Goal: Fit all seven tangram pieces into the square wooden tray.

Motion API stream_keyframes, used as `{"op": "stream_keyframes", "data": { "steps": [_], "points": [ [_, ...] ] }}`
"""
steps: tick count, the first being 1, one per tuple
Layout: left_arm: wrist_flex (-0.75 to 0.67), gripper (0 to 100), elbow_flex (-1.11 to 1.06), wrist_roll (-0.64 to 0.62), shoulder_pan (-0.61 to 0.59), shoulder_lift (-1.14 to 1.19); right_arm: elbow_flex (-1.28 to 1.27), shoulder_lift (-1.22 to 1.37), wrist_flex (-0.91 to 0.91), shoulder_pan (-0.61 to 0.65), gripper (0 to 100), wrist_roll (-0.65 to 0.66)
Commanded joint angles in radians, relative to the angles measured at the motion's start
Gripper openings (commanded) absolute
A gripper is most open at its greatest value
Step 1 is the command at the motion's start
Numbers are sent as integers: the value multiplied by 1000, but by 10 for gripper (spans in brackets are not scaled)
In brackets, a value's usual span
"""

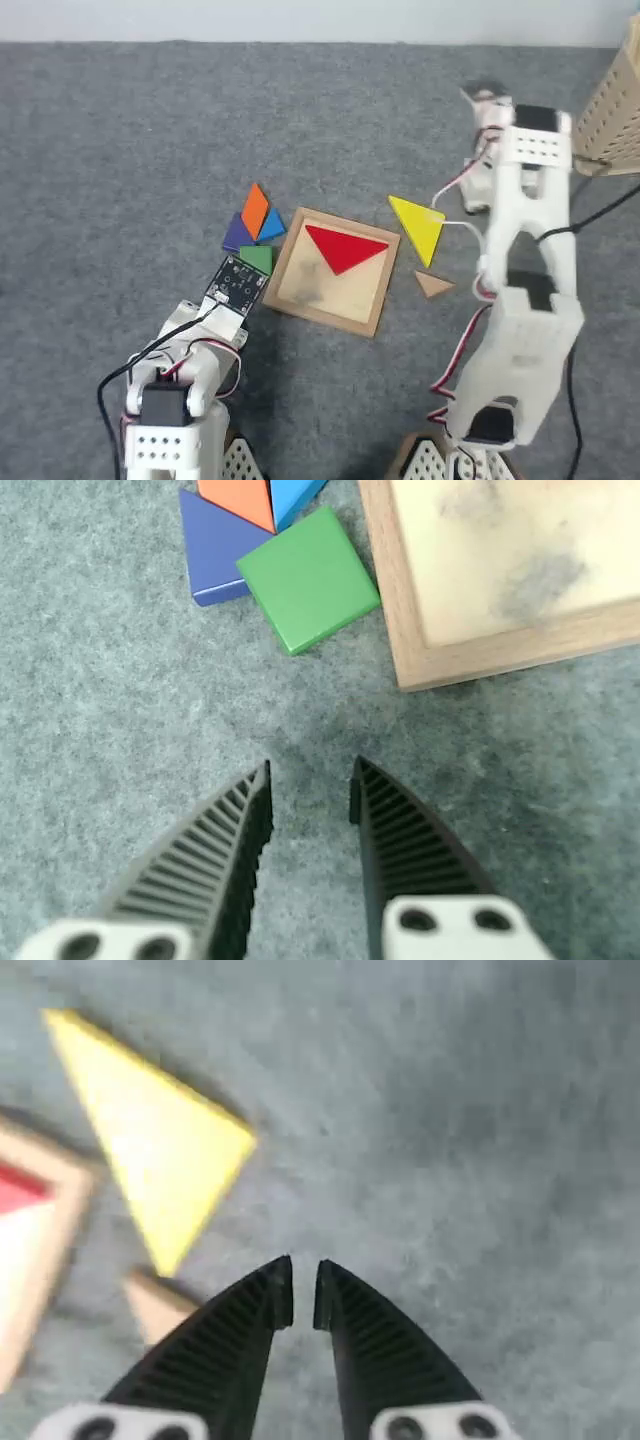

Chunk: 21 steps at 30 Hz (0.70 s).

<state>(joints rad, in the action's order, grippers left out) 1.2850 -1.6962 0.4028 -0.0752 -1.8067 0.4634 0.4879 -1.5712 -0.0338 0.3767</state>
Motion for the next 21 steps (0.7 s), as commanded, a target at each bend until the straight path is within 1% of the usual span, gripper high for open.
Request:
{"op": "stream_keyframes", "data": {
  "steps": [1, 3, 5, 8, 11, 17, 21],
  "points": [
    [-2, 119, 12, -11, -5, -21, 3, -94, 53, 111, 95, 18],
    [-2, 119, 12, -11, -5, -21, 2, -45, 117, 163, 143, 18],
    [-2, 119, 12, -11, -5, -21, 5, 18, 183, 202, 170, 18],
    [-2, 119, 12, -11, -5, -21, 5, 99, 271, 232, 160, 15],
    [-2, 119, 12, -11, -5, -21, 6, 154, 323, 239, 155, -29],
    [-2, 119, 12, -11, -5, -21, 3, 213, 326, 232, 155, -29],
    [-2, 119, 12, -11, -5, -21, 3, 259, 251, 223, 154, -29]
  ]
}}
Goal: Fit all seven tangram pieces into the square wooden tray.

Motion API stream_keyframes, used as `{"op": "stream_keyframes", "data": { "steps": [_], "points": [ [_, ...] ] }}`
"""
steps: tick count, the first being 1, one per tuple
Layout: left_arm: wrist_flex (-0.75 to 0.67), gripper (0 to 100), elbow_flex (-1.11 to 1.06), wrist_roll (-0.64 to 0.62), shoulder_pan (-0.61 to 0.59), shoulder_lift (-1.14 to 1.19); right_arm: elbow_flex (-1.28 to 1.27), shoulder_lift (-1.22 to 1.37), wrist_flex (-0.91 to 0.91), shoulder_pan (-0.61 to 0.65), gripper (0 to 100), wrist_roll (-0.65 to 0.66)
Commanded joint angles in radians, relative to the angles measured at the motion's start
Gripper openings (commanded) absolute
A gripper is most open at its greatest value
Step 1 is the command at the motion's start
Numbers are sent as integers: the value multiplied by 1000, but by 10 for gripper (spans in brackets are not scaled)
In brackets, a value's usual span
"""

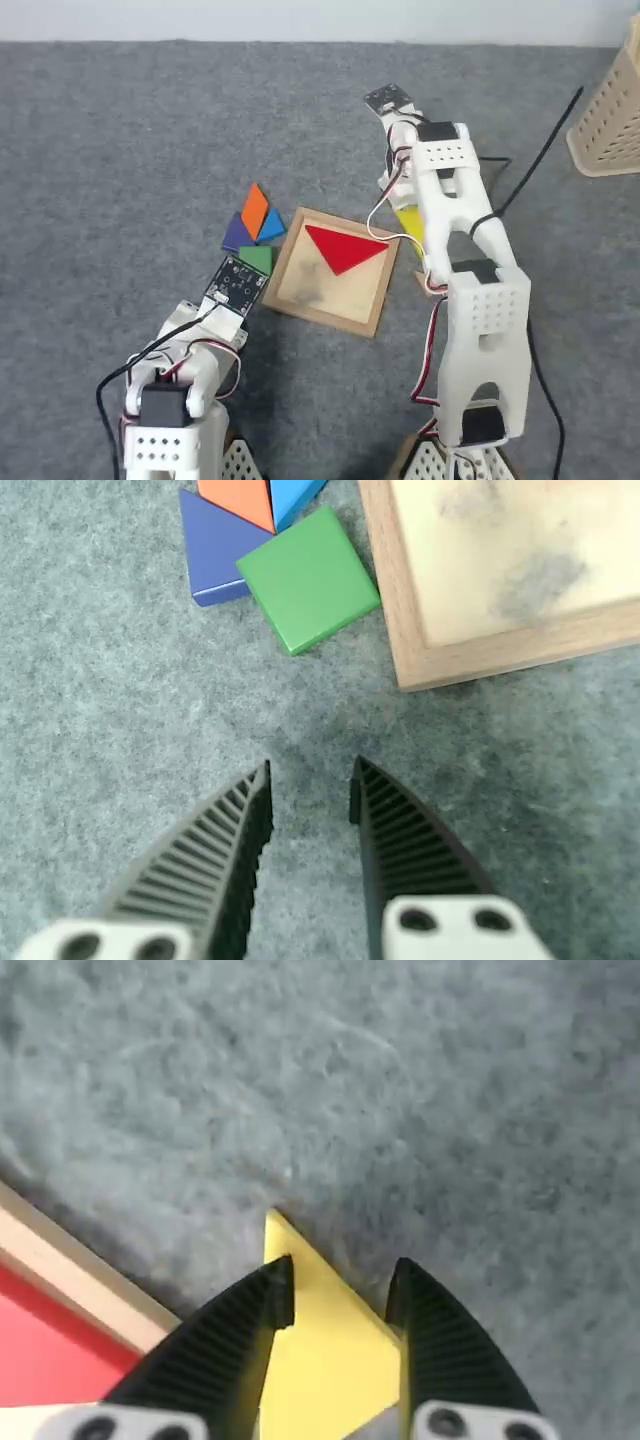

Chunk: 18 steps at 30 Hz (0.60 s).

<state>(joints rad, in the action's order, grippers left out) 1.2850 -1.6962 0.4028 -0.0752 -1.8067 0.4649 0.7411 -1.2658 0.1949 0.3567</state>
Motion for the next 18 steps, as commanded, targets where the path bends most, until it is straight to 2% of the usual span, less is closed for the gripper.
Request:
{"op": "stream_keyframes", "data": {
  "steps": [1, 12, 18],
  "points": [
    [-2, 119, 12, -11, -5, -21, 2, 18, -68, -12, 154, -9],
    [-2, 119, 12, -11, -5, -21, -21, 31, -147, -232, 113, -41],
    [-2, 119, 12, -11, -5, -21, -15, -94, -202, -259, 113, -72]
  ]
}}
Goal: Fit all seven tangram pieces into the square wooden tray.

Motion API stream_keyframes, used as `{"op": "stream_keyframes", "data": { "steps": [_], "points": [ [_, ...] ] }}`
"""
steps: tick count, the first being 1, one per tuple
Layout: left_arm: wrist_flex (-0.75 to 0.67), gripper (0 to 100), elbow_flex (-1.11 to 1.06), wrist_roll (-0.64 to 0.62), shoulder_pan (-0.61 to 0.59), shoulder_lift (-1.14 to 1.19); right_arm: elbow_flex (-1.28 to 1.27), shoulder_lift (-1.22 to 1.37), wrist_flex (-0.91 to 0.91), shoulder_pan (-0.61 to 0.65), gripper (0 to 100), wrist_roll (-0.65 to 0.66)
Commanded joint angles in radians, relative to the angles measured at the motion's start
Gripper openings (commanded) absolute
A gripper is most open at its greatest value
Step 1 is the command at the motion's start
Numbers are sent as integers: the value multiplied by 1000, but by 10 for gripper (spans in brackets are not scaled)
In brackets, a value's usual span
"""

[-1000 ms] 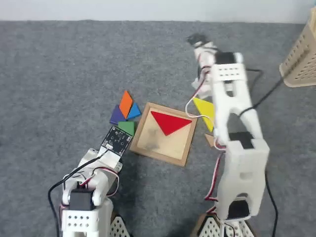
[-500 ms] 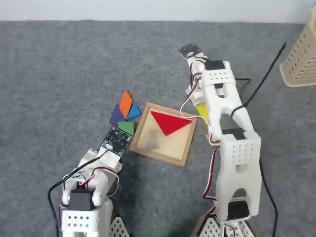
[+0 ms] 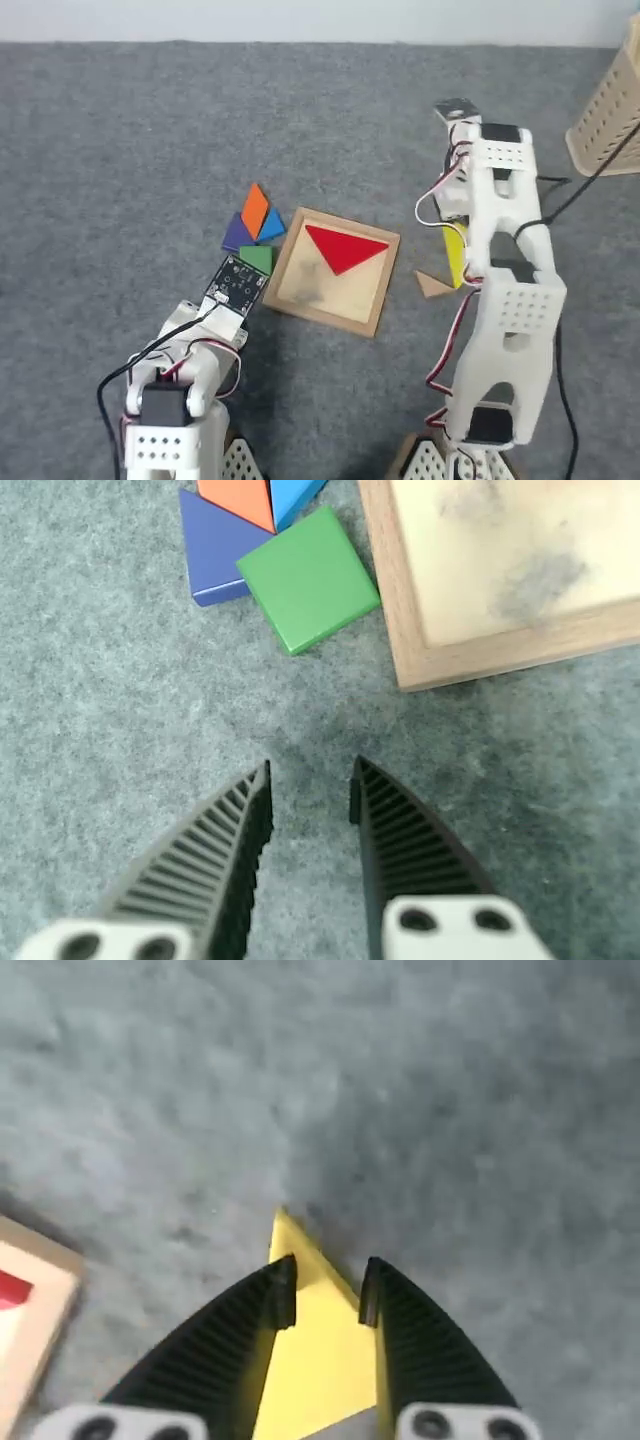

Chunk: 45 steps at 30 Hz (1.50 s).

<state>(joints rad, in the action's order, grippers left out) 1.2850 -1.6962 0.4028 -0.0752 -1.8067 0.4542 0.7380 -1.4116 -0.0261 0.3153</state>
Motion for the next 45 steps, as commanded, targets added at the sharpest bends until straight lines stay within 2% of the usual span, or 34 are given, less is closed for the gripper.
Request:
{"op": "stream_keyframes", "data": {
  "steps": [1, 6, 10, 18, 21, 24, 45],
  "points": [
    [-2, 119, 12, -11, -5, -21, -5, -140, -82, -42, 113, -37],
    [-2, 119, 12, -11, -5, -21, -21, -349, -196, -28, 121, -34],
    [-2, 119, 12, -11, -5, -21, -118, -435, -208, -33, 189, -32],
    [-2, 119, 12, -11, -5, -21, -460, -455, 45, 2, 219, -86],
    [-2, 119, 12, -11, -5, -21, -537, -455, 133, 4, 267, -106],
    [-2, 119, 12, -11, -5, -21, -548, -447, 153, -2, 306, -103],
    [-2, 119, 12, -11, -5, -21, -549, -340, 219, 7, 303, -81]
  ]
}}
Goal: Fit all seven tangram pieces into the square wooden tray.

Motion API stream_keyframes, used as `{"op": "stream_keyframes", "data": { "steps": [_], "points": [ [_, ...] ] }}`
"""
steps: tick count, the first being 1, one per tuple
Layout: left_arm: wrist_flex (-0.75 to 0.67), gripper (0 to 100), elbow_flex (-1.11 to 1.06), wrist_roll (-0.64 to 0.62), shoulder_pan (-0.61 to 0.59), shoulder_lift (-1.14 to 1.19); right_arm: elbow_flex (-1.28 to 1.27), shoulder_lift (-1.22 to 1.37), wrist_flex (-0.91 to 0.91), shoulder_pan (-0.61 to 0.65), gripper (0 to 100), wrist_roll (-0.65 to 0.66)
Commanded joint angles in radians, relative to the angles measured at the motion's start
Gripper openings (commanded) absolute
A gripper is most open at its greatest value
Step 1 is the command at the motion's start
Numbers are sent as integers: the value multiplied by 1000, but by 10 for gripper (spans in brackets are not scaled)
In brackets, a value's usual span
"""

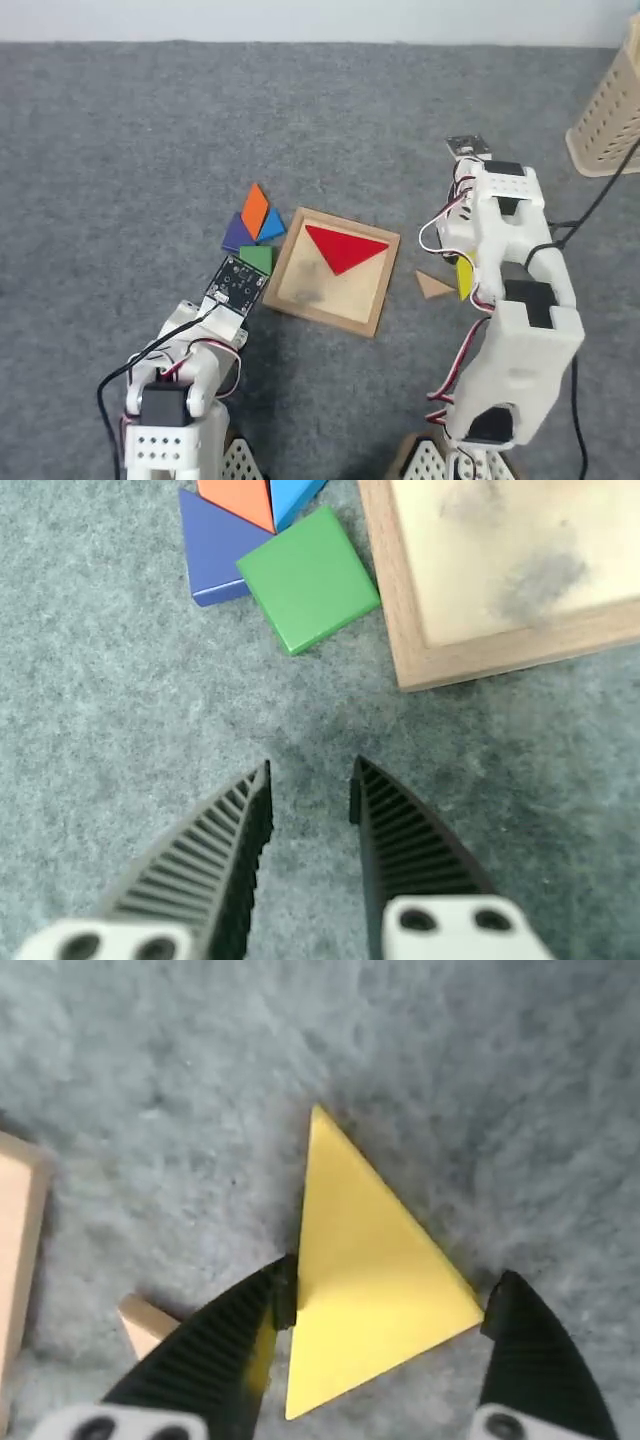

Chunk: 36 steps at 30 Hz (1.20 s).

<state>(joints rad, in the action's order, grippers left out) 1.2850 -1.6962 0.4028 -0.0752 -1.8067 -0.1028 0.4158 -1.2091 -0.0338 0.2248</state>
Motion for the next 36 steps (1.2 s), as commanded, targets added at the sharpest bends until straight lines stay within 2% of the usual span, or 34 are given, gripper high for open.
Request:
{"op": "stream_keyframes", "data": {
  "steps": [1, 11, 14, 19, 26, 31, 36],
  "points": [
    [-2, 119, 12, -11, -5, -21, 8, -13, 16, 16, 303, 9],
    [-2, 119, 12, -11, -5, -21, 6, 16, -28, 15, 303, 8],
    [-2, 119, 12, -11, -5, -21, 6, 22, -25, 15, 301, -32],
    [-2, 119, 12, -11, -5, -21, 6, 24, -21, 15, 232, -34],
    [-2, 119, 12, -11, -5, -21, 5, 24, -22, 15, 218, -40],
    [-2, 119, 12, -11, -5, -21, 11, 12, -30, 16, 137, -41],
    [-2, 119, 12, -11, -5, -21, 9, -30, -30, 30, 132, -41]
  ]
}}
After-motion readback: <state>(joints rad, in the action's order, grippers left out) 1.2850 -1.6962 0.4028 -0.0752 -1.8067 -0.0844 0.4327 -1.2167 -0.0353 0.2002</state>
